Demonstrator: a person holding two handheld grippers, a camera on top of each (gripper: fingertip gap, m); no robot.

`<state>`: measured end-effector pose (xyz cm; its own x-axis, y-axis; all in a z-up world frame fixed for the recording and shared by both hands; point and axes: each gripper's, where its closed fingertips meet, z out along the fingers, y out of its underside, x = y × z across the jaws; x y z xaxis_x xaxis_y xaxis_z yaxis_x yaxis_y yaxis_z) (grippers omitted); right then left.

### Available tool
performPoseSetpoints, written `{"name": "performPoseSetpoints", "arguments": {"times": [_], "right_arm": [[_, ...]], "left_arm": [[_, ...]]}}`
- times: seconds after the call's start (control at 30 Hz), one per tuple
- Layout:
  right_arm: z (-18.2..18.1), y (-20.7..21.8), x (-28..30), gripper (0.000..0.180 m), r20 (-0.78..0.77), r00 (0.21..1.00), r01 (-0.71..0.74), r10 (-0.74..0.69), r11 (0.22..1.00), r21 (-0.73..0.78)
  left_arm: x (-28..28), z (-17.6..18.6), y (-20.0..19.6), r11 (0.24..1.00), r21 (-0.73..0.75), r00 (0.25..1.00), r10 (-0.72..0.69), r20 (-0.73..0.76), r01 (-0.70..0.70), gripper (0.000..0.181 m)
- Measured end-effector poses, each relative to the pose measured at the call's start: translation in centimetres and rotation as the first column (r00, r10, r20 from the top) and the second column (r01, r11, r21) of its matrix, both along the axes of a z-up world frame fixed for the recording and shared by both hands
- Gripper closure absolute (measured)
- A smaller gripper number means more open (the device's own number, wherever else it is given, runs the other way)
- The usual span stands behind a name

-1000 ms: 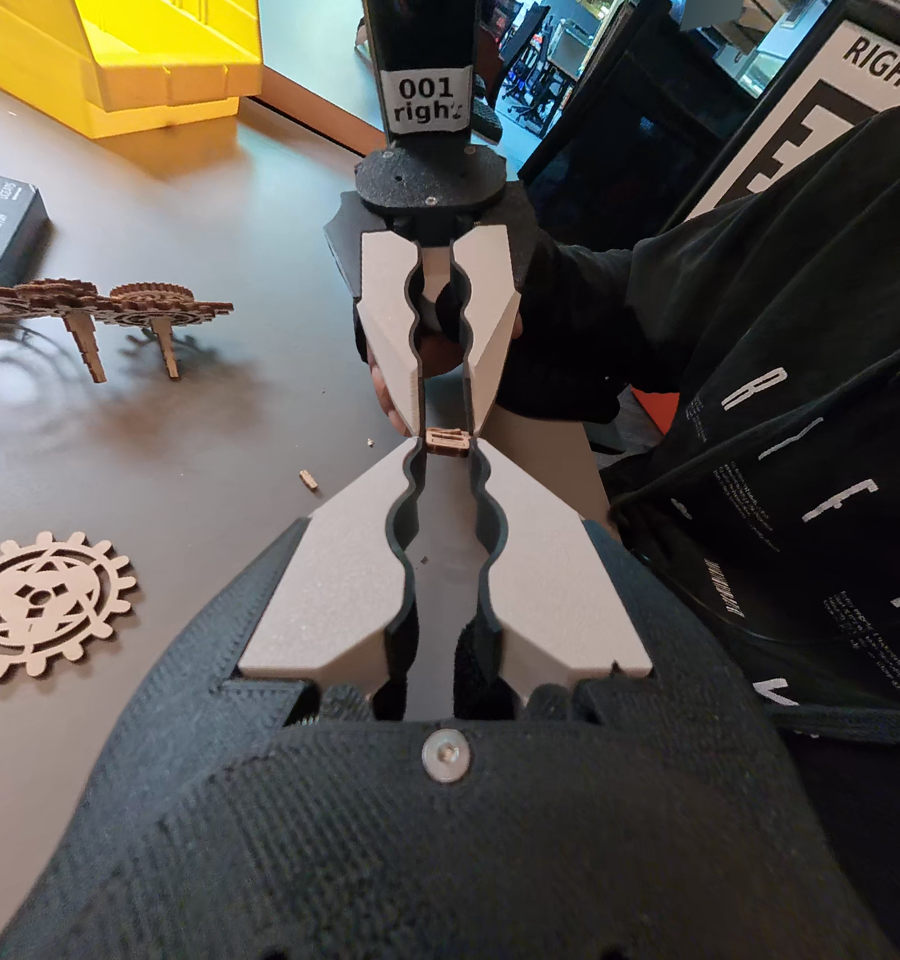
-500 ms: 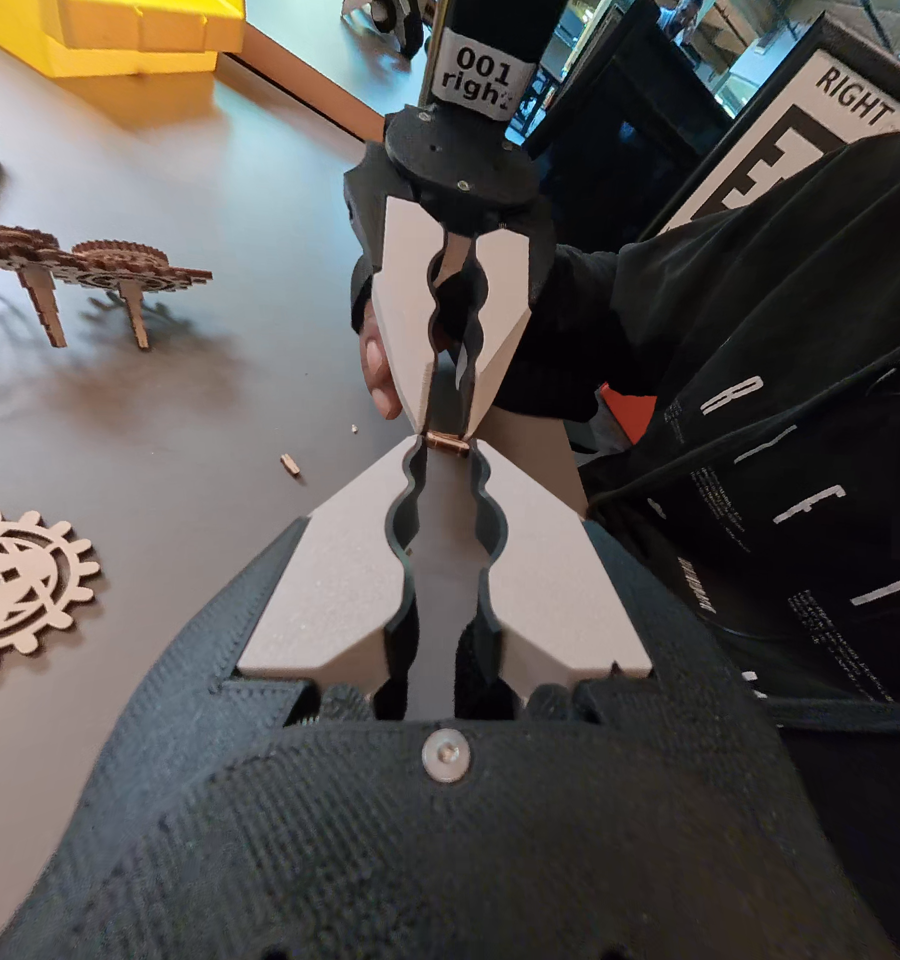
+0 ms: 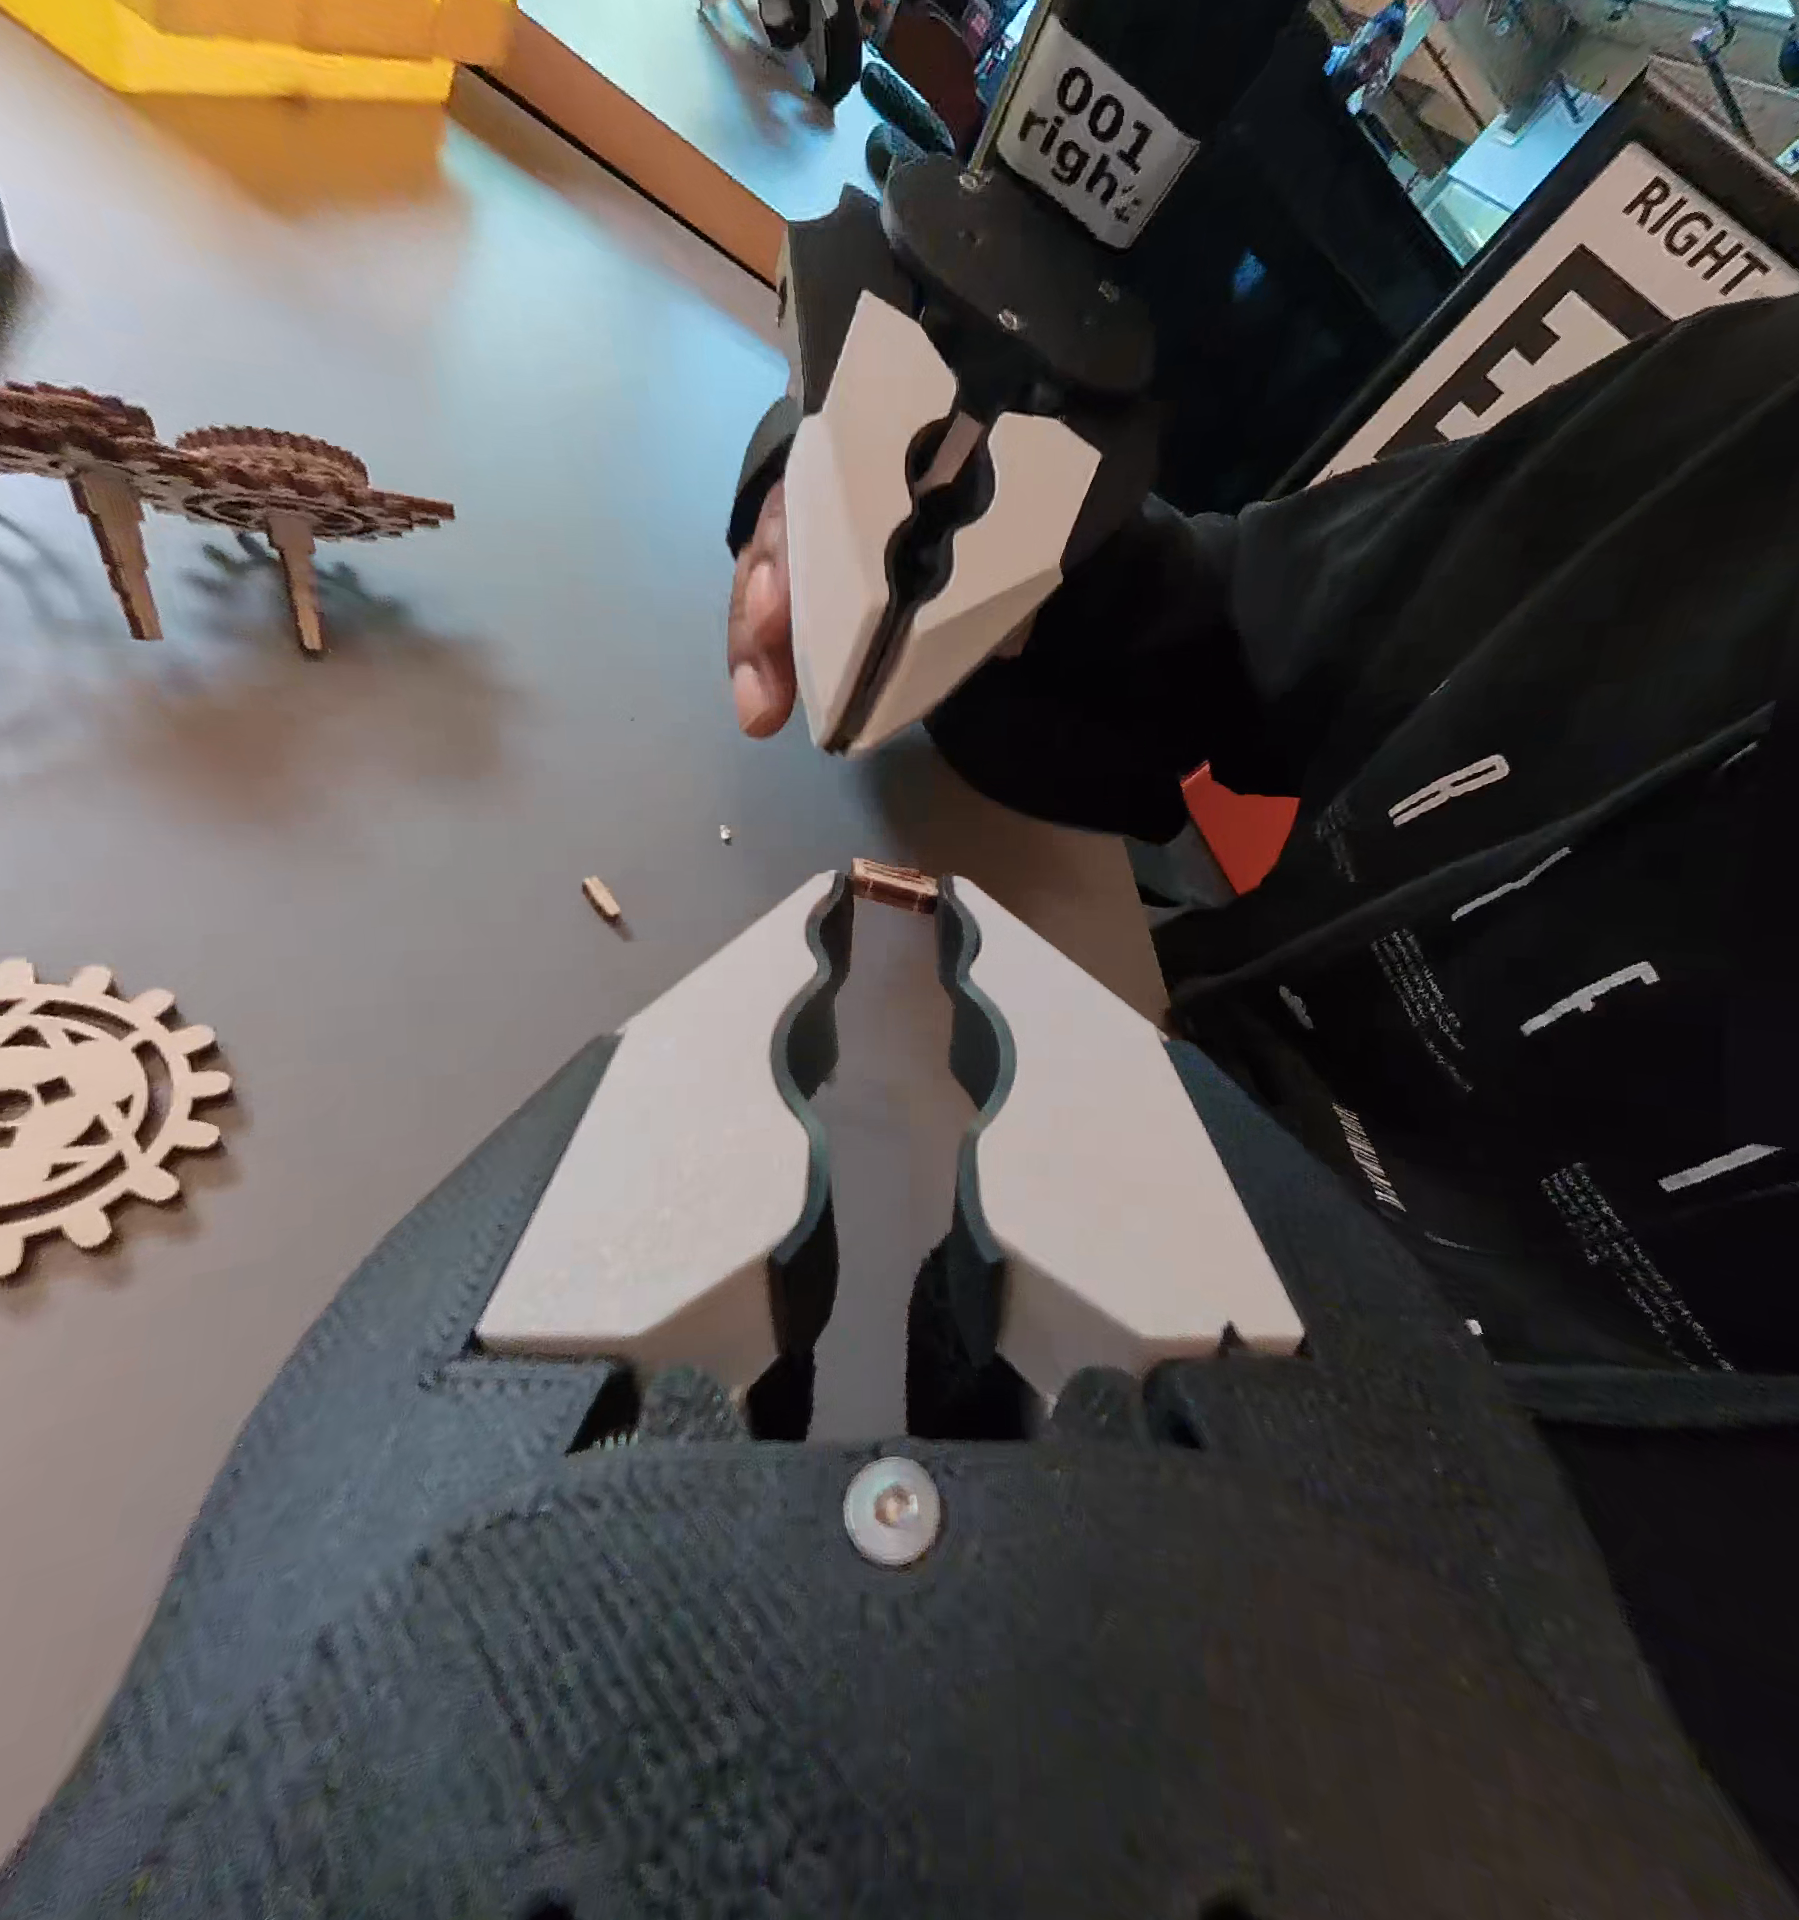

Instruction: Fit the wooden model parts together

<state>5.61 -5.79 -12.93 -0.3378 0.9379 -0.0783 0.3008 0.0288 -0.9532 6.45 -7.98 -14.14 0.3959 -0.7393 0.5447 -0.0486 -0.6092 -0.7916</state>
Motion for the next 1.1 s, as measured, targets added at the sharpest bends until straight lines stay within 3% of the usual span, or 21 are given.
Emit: {"name": "performPoseSetpoints", "arguments": {"times": [0.23,0.5,0.6,0.67,0.83,1.03,1.1], "right_arm": [[-0.6,-2.7,0.6,0.165,-0.037,0.987,-0.151,0.157,0.980,0.132],[-0.3,-1.5,-0.3,0.172,-0.118,0.991,-0.021,0.069,0.930,0.366],[0.3,-1.1,-0.2,0.178,-0.120,0.991,-0.022,0.054,0.967,0.254],[1.0,-0.8,0.0,0.178,-0.115,0.992,-0.044,0.053,0.995,0.085],[2.3,-0.1,0.0,0.179,-0.068,0.996,-0.084,0.064,0.933,-0.350],[1.5,0.0,-0.2,0.179,-0.006,0.997,-0.071,0.077,0.883,-0.464],[1.3,-0.2,-0.3,0.179,0.006,0.996,-0.072,0.085,0.876,-0.477]], "left_arm": [[0.1,0.7,0.2,1.000,-0.021,0.997,0.010,0.081,-0.009,0.166],[-0.4,1.0,1.3,0.972,-0.231,0.945,0.115,0.306,-0.043,0.166],[-0.4,1.2,1.3,0.971,-0.238,0.935,0.113,0.337,-0.031,0.163],[-0.4,1.6,1.4,0.984,-0.172,0.945,0.105,0.310,-0.053,0.151],[-0.7,2.1,1.6,0.993,-0.047,0.965,0.112,0.236,-0.104,0.170],[-0.4,2.8,1.5,0.994,-0.018,0.960,0.105,0.259,-0.103,0.168],[-0.4,2.4,1.7,0.993,-0.015,0.964,0.119,0.236,-0.119,0.176]]}}
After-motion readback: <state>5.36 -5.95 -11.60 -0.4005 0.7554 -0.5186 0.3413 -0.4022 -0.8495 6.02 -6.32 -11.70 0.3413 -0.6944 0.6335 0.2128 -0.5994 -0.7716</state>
